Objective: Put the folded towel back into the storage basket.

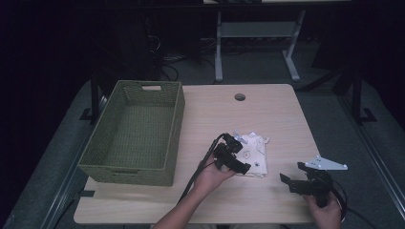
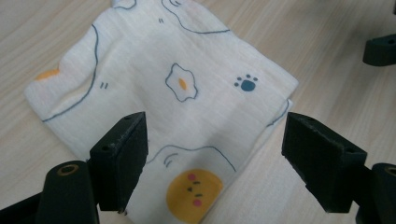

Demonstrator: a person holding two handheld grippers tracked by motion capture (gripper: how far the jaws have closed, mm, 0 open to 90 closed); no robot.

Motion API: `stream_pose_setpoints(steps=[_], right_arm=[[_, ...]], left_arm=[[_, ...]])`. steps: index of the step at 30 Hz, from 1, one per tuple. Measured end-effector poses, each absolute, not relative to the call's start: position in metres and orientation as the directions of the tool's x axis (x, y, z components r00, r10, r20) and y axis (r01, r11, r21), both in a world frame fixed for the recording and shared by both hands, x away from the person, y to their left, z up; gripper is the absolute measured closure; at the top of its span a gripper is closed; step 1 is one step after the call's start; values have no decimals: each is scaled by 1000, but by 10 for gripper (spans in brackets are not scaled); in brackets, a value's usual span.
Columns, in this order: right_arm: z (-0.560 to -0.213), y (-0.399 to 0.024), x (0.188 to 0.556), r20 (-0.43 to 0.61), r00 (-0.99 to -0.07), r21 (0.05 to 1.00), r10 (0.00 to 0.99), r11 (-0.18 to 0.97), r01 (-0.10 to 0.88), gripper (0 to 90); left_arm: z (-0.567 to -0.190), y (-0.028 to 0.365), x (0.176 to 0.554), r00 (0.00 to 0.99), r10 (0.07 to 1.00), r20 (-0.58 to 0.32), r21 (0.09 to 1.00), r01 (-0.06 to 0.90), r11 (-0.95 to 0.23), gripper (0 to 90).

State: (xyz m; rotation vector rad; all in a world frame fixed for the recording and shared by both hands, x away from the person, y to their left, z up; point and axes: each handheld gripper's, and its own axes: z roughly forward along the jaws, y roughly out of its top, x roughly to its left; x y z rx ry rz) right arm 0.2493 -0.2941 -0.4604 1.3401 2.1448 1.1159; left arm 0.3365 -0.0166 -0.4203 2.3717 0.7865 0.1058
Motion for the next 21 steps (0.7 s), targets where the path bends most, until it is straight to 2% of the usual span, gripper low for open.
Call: stream_pose_setpoints(steps=[8, 21], right_arm=[[-460, -293, 249, 89, -481, 782, 872, 238, 576, 147], [-460, -291, 249, 83, -491, 783, 867, 249, 571, 147]], left_arm=[[-420, -27, 349, 809, 570, -143, 579, 535, -615, 228], [-427, -40, 369, 783, 611, -116, 531, 568, -628, 228]])
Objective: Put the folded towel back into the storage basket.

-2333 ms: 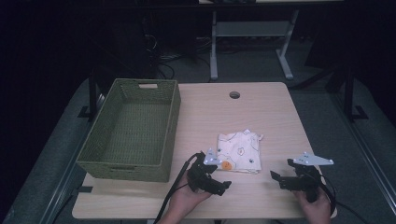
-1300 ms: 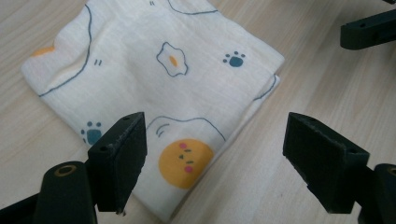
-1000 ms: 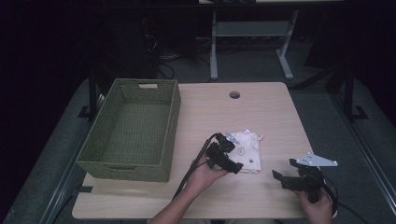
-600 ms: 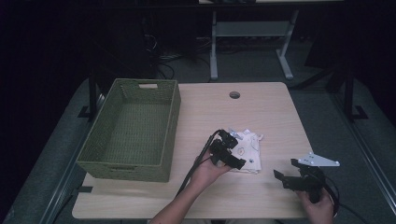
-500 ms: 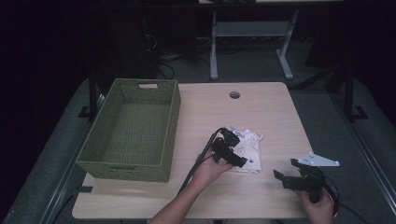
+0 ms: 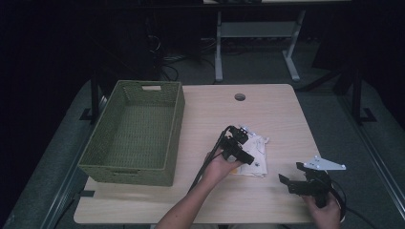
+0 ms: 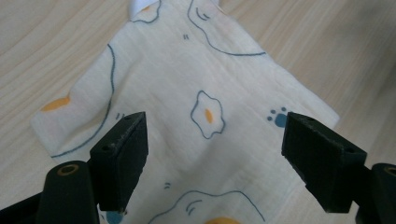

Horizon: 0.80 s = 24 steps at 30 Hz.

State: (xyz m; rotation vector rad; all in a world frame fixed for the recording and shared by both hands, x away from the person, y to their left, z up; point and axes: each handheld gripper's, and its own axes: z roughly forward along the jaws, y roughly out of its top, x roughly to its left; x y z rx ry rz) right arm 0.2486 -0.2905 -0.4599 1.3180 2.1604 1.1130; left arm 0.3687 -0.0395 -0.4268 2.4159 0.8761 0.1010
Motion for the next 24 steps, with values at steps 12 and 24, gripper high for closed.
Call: stream_pose_setpoints(steps=[12, 24], right_arm=[[-459, -291, 248, 78, -499, 785, 863, 256, 564, 147], [-460, -292, 248, 84, -491, 786, 867, 245, 567, 147]], left_arm=[[-436, -57, 378, 782, 619, -69, 508, 562, -653, 257], [-450, -60, 380, 787, 617, -8, 472, 547, -691, 339]])
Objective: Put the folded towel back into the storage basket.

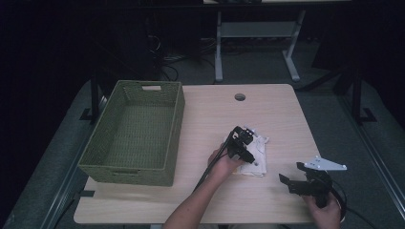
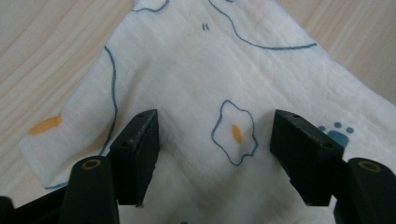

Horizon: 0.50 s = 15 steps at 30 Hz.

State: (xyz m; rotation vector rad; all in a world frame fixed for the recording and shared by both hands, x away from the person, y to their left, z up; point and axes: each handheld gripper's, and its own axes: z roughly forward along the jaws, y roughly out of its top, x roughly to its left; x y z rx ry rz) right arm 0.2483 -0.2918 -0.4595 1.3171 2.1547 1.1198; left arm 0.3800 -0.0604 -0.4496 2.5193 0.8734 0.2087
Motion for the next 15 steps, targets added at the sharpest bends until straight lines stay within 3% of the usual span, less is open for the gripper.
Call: stream_pose_setpoints(steps=[15], right_arm=[[-460, -290, 247, 75, -490, 782, 868, 253, 569, 147]], left_arm=[[-449, -48, 378, 796, 605, -11, 495, 530, -689, 526]])
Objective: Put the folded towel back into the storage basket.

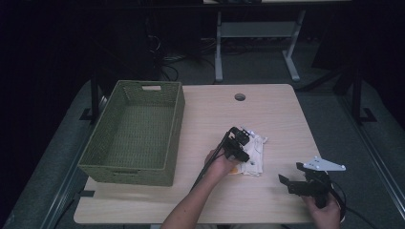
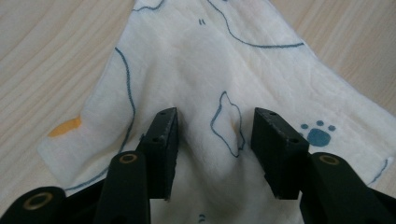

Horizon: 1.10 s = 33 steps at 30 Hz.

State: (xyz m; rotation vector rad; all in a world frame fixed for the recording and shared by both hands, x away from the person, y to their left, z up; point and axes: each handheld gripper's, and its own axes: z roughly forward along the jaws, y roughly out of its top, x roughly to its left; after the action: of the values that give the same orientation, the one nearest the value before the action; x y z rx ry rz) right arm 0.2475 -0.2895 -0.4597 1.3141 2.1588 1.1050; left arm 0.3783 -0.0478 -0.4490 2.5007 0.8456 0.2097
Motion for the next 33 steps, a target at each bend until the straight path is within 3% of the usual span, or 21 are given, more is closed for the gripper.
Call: stream_pose_setpoints(steps=[18, 27, 30, 33], right_arm=[[-461, -288, 246, 73, -498, 777, 864, 264, 571, 148], [-460, -288, 246, 76, -495, 777, 866, 259, 573, 147], [-460, -285, 245, 60, -500, 780, 864, 272, 563, 147], [-460, -285, 245, 61, -498, 781, 865, 270, 564, 147]], left_arm=[[-447, -38, 383, 789, 612, -41, 491, 550, -676, 717], [-449, -25, 394, 740, 649, -177, 500, 636, -588, 802], [-452, -17, 399, 711, 654, -258, 507, 676, -535, 806], [-452, -18, 398, 720, 651, -241, 511, 664, -546, 807]])
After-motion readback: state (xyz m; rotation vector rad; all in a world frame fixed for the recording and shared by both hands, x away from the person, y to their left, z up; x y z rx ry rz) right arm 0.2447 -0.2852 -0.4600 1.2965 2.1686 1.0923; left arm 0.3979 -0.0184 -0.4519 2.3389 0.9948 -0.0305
